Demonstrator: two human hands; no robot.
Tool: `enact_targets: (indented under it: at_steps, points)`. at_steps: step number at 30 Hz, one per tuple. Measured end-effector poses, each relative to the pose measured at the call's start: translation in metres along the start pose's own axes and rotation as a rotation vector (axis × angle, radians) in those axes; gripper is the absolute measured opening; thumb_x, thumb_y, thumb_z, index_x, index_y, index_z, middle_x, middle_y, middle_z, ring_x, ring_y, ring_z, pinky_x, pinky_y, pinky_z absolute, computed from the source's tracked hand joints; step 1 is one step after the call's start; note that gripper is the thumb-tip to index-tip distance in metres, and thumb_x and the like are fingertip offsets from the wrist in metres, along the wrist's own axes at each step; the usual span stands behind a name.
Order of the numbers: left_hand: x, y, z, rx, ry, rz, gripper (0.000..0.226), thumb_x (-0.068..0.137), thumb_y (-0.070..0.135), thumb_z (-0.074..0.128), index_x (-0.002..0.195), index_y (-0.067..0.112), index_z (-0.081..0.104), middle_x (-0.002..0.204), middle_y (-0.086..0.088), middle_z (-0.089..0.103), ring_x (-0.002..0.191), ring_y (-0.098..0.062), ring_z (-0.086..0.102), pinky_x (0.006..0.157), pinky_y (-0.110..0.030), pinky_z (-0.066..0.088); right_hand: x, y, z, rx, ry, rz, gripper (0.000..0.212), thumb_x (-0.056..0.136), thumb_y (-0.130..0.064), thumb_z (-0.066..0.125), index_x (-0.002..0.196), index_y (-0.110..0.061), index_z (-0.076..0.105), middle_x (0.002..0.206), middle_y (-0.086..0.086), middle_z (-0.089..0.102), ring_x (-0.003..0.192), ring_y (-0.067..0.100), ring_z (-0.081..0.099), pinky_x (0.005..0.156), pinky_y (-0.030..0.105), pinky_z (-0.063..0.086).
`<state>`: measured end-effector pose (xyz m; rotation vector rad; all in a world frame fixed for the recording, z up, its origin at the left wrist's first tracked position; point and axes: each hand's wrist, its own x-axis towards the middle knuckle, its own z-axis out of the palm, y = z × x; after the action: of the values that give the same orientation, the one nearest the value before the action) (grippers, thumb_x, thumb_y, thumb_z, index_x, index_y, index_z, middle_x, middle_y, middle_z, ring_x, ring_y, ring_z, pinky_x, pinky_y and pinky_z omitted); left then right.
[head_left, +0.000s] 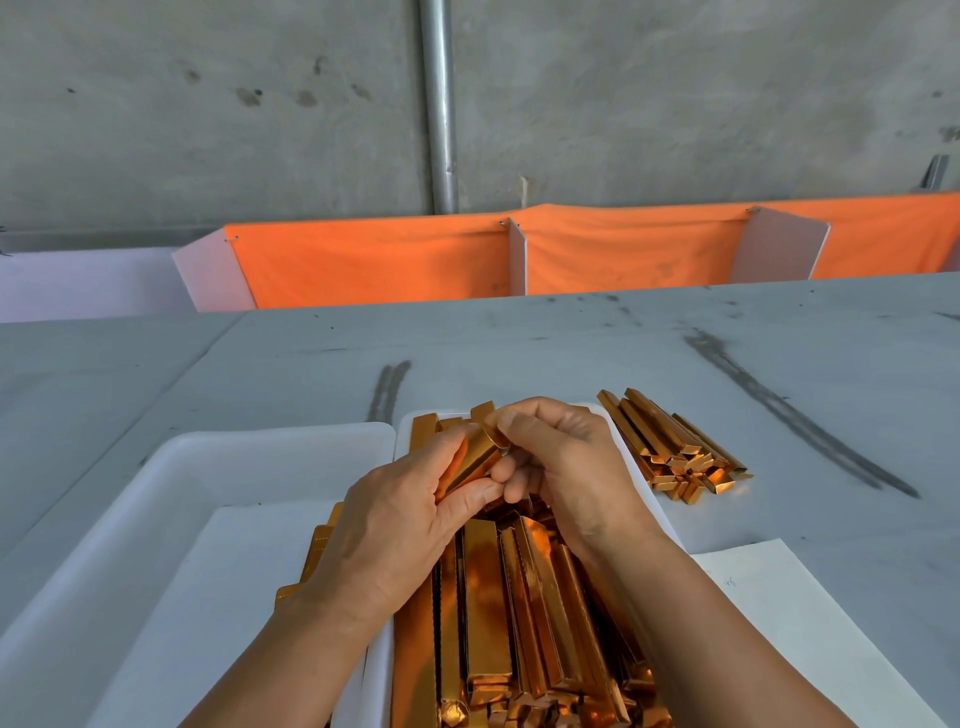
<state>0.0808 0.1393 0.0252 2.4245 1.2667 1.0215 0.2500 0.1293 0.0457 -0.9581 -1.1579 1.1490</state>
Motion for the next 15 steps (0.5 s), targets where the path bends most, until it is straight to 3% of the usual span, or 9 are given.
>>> enact_targets:
  at_steps: [10, 15]
  points:
    - [-0.0004, -0.0041, 0.0024, -0.035, 0.042, -0.027, 0.055, 0.084, 0.070, 0.044, 0.134, 0.047, 0.040, 0.068, 0.021, 0.053, 0.067, 0.001, 0.059, 0.057, -0.011, 0.042, -0.0012, -0.0010, -0.0024, -0.029, -0.014, 0.010, 0.016, 0.093, -0.010, 0.064, 0.091, -0.015, 0.079, 0.061, 0.009, 0.064, 0.048, 0.015, 0.053, 0.054, 0.023, 0.049]
    - [-0.0016, -0.0034, 0.0031, -0.073, 0.052, -0.025, 0.054, 0.083, 0.069, 0.045, 0.133, 0.048, 0.041, 0.069, 0.024, 0.054, 0.072, 0.004, 0.060, 0.058, -0.008, 0.043, -0.0002, -0.0005, -0.0018, -0.015, -0.004, 0.011, 0.017, 0.093, -0.010, 0.065, 0.088, -0.017, 0.080, 0.059, 0.009, 0.064, 0.047, 0.015, 0.055, 0.053, 0.023, 0.050]
